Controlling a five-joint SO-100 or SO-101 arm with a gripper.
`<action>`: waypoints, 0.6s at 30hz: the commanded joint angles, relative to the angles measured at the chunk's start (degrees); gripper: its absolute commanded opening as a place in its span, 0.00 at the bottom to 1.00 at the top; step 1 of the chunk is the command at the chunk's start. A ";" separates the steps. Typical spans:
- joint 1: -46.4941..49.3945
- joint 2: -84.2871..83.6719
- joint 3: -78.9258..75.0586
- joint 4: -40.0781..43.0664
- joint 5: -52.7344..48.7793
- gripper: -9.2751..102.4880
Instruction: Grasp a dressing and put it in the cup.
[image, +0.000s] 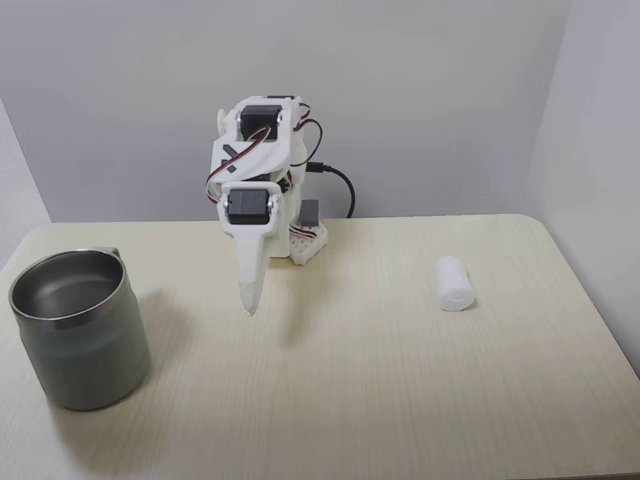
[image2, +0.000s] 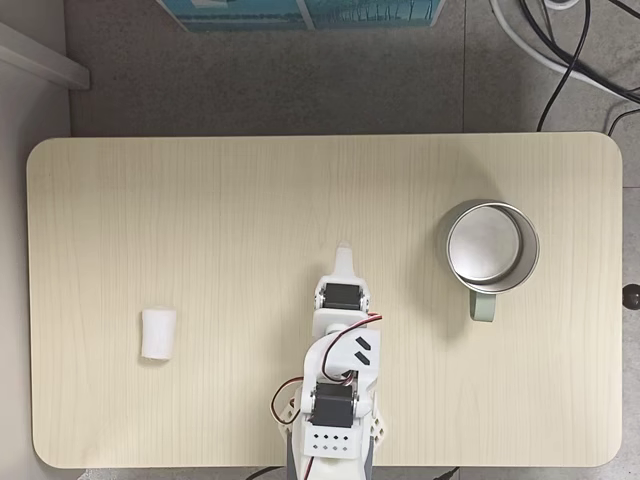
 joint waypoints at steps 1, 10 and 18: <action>-0.53 -0.35 0.09 -0.79 -0.53 0.08; -1.32 -0.35 3.34 0.35 -0.88 0.08; -8.00 1.58 19.07 8.17 -5.27 0.08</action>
